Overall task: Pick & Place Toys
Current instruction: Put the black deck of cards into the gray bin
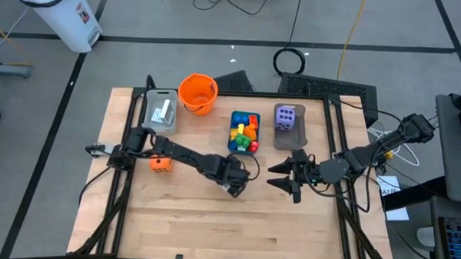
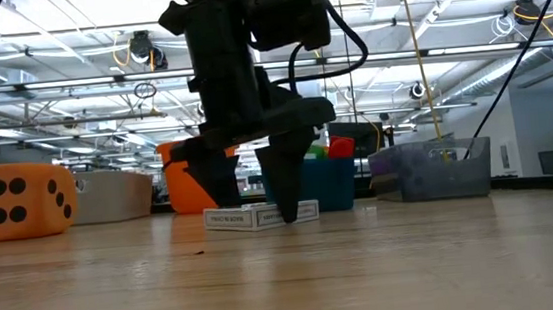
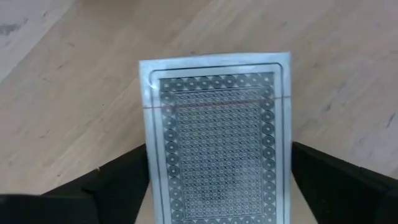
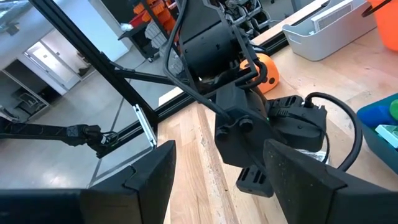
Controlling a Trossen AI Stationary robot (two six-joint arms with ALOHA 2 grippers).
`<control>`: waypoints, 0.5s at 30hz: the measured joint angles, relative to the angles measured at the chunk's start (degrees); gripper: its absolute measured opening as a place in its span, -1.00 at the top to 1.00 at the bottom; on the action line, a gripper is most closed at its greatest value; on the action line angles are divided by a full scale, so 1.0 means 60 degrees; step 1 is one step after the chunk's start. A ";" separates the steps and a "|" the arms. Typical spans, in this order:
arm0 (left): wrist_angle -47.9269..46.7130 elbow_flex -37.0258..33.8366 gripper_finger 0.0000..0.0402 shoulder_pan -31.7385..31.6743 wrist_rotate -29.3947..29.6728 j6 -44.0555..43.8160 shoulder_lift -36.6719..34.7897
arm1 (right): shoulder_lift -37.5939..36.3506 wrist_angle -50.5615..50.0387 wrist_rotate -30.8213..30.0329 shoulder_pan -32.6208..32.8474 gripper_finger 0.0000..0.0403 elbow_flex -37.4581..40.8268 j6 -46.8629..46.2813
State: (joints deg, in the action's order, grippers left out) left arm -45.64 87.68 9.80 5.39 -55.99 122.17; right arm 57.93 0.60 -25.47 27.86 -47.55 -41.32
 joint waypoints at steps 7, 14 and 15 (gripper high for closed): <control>-0.0165 0.0003 -0.54 -0.0069 -0.0097 -0.0199 -0.0004 | 0.0000 0.0000 0.0000 0.0000 -0.17 0.0000 0.0000; -0.0546 -0.0036 -0.54 -0.0086 -0.0508 -0.0001 -0.0325 | 0.0000 0.0000 0.0007 0.0000 -0.17 0.0000 0.0000; -0.0693 -0.0037 -0.54 -0.0074 -0.0525 0.0086 -0.0469 | 0.0000 0.0000 0.0007 0.0000 -0.17 0.0000 0.0000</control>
State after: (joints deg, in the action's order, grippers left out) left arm -49.80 87.46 9.36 2.24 -55.48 119.35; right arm 57.93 0.60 -25.43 27.86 -47.55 -41.32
